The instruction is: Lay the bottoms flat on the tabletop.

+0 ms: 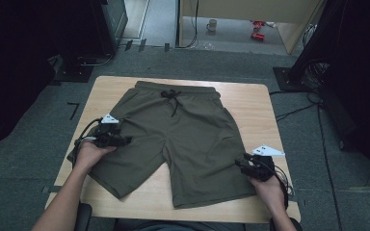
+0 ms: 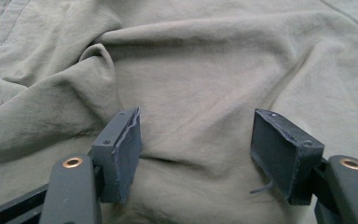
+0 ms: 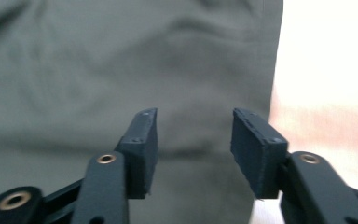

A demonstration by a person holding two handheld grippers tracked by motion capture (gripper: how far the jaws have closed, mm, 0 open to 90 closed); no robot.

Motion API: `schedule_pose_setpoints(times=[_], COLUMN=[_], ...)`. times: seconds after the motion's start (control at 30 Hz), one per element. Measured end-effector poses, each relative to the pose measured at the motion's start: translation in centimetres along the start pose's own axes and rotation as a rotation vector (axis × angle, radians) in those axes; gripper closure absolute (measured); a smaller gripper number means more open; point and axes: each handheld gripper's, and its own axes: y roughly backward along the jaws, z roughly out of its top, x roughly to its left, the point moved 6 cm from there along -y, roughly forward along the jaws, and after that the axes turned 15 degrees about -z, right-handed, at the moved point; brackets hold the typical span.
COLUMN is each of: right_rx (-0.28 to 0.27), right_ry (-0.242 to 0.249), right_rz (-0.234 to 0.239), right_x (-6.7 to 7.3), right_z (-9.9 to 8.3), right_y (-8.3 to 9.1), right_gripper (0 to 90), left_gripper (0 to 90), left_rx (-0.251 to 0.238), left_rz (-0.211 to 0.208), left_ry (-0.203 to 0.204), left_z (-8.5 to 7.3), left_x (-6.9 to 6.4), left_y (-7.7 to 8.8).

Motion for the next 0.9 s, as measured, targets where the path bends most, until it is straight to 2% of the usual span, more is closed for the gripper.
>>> schedule_pose_setpoints(times=[0.07,0.13,0.2,0.3,0.37,0.43,0.47,0.53,0.6,0.63,0.7,0.8,0.9], right_rx=[-0.031,-0.056,-0.085,-0.115,-0.139,-0.123,-0.115,-0.136,-0.118,-0.084,-0.030,-0.024,-0.018], right_ry=[-0.002,0.013,0.031,0.057,0.054,0.050,0.047,0.044,0.043,0.048,0.079,0.146,0.132], right_rz=[0.016,0.028,0.037,0.039,0.043,0.039,0.040,0.038,0.050,0.059,0.044,0.009,0.017], right_x=[0.4,0.9,1.4,2.1,2.3,2.4,2.5,2.5,2.7,2.8,2.9,2.9,2.5], right_z=[0.9,1.7,2.4,3.5,4.2,4.7,4.9,5.2,5.0,4.8,4.5,4.2,4.1], right_y=[-0.4,-1.0,-1.6,-2.6,-3.4,-4.3,-4.7,-5.6,-6.6,-7.1,-8.1,-8.8,-8.8], right_gripper=[46.1,45.7,45.7,45.4,45.2,45.1,44.9,45.0,44.9,44.8,43.3,42.4,41.5], left_gripper=[34.1,34.4,35.0,36.0,35.6,34.7,34.5,34.4,34.5,34.7,35.7,36.1,36.6], left_rx=[-0.011,-0.031,-0.034,-0.014,0.015,0.009,0.010,0.012,0.013,0.011,0.008,0.008,0.000], left_rz=[0.007,-0.011,-0.001,0.006,0.006,0.000,0.006,0.021,0.038,0.045,0.054,0.064,0.066], left_ry=[-0.018,-0.038,-0.058,-0.040,-0.015,-0.009,-0.006,-0.004,-0.013,-0.012,-0.005,-0.001,0.007], left_z=[0.4,0.6,0.4,-0.2,-0.8,-1.1,-1.1,-1.2,-1.4,-1.4,-1.6,-2.0,-2.4], left_x=[-0.5,-1.1,-1.3,-0.7,-0.1,-0.1,-0.1,-0.3,-0.6,-0.8,-1.2,-2.0,-2.8], left_y=[0.5,0.9,1.2,1.1,0.8,0.6,0.6,0.5,0.5,0.5,0.5,0.5,0.6])
